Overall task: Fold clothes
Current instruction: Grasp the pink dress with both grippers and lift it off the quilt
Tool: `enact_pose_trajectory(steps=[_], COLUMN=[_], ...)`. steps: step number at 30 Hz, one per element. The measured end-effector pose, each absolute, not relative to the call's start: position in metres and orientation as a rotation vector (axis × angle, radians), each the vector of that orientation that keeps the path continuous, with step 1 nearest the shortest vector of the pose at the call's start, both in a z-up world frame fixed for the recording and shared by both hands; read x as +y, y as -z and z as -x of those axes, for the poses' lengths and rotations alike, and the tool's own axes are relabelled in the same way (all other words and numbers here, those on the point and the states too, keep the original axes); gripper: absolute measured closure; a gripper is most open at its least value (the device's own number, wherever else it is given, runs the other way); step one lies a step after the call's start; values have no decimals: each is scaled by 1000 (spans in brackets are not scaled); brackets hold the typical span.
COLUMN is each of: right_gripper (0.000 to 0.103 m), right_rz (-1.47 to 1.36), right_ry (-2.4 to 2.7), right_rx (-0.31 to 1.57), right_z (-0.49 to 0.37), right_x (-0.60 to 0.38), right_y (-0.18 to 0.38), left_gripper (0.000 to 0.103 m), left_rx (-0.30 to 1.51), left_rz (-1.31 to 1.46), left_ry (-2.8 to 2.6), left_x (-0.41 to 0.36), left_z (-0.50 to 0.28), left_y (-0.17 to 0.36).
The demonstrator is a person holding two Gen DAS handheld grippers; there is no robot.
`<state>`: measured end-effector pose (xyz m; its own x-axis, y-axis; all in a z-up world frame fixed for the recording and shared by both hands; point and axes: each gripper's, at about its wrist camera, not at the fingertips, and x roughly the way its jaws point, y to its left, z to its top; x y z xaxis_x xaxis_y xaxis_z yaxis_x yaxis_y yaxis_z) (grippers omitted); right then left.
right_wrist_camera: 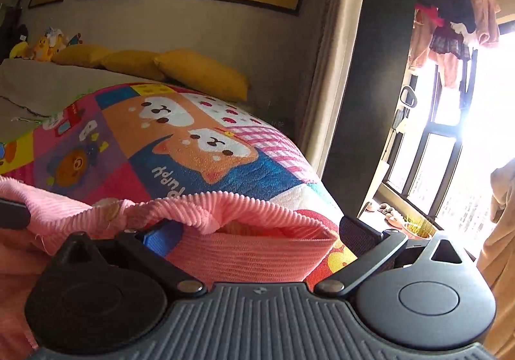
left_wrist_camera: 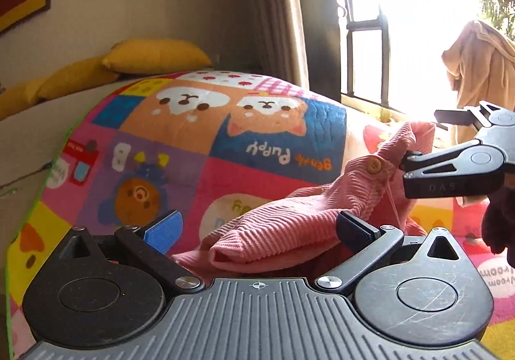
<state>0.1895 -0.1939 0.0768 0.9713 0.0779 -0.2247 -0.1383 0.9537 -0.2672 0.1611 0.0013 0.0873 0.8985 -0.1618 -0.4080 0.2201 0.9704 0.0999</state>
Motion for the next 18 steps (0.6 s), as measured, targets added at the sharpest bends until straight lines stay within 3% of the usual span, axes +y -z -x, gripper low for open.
enact_pose_trajectory(steps=[7, 11, 14, 18], right_gripper=[0, 0, 0, 0], right_rz=[311, 355, 324, 263], right_ry=[-62, -33, 25, 90], right_rx=[209, 249, 214, 99], right_z=[-196, -220, -225, -200], right_x=[-200, -199, -201, -206], right_y=[-88, -83, -84, -105], left_gripper=[0, 0, 0, 0], left_rx=[356, 339, 311, 291], left_rz=[-161, 6, -133, -398], left_ry=[-58, 232, 433, 232], left_x=[11, 31, 8, -38], left_z=[-212, -191, -161, -163], left_y=[-92, -107, -105, -87])
